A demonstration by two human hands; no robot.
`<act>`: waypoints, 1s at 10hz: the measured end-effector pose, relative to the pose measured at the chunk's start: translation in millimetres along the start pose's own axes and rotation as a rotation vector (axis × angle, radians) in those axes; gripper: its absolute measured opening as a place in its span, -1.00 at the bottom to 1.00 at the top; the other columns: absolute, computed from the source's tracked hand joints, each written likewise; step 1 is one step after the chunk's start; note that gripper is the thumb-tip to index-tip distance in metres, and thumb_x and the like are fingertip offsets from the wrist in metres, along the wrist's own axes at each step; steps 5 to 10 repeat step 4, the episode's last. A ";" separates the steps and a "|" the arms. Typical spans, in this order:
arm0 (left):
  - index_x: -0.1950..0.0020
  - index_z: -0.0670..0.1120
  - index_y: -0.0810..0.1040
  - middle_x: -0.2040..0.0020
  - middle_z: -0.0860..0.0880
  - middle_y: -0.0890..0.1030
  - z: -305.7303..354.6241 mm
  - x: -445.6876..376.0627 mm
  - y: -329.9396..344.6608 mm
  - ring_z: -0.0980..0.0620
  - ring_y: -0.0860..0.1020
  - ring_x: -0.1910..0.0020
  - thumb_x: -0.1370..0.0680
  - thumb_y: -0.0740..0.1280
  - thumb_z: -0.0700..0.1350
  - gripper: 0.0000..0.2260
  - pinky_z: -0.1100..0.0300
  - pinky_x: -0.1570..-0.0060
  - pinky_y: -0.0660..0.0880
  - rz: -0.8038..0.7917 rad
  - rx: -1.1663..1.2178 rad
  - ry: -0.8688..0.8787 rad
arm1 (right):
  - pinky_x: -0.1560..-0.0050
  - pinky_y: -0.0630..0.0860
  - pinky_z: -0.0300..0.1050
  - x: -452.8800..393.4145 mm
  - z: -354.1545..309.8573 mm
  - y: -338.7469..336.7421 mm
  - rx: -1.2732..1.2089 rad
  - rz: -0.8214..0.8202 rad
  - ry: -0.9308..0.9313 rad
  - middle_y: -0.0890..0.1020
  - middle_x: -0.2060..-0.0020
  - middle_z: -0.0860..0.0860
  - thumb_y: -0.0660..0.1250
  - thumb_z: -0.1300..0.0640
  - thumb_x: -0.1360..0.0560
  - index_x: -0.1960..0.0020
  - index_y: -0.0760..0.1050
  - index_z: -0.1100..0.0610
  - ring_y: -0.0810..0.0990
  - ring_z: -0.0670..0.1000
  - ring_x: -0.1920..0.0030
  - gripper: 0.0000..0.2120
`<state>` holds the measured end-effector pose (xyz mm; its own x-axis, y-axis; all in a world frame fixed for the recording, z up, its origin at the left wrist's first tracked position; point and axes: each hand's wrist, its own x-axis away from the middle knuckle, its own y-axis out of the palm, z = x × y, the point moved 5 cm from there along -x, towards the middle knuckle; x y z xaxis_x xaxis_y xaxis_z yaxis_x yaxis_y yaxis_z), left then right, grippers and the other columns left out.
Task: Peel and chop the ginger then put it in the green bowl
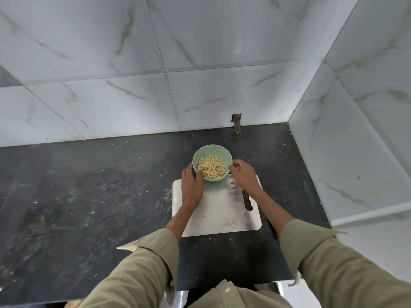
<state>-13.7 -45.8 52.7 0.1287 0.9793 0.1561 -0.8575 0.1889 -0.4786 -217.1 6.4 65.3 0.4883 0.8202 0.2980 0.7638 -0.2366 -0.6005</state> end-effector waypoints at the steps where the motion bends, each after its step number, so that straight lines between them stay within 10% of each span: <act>1: -0.41 -0.02 0.47 -0.34 -0.04 0.48 2.0 -7.6 -2.2 0.00 0.52 -0.27 -0.70 0.26 -0.06 -0.72 0.16 -0.18 0.48 0.029 0.032 -0.007 | 0.11 0.50 -0.03 -17.9 -14.1 13.8 0.023 -0.016 -0.076 0.63 0.13 0.06 0.35 0.07 -0.60 -0.09 0.57 0.18 0.62 0.12 0.07 -0.82; 10: -0.43 0.01 0.43 -0.35 -0.01 0.44 -3.9 -18.7 -17.7 0.02 0.51 -0.26 -0.63 0.34 -0.13 -0.64 0.07 -0.22 0.56 0.048 -0.027 0.050 | -0.09 0.65 0.15 -36.3 -22.4 18.6 0.008 -0.120 -0.159 0.70 -0.02 0.06 0.30 0.02 -0.65 -0.26 0.57 0.11 0.69 0.06 0.04 -0.74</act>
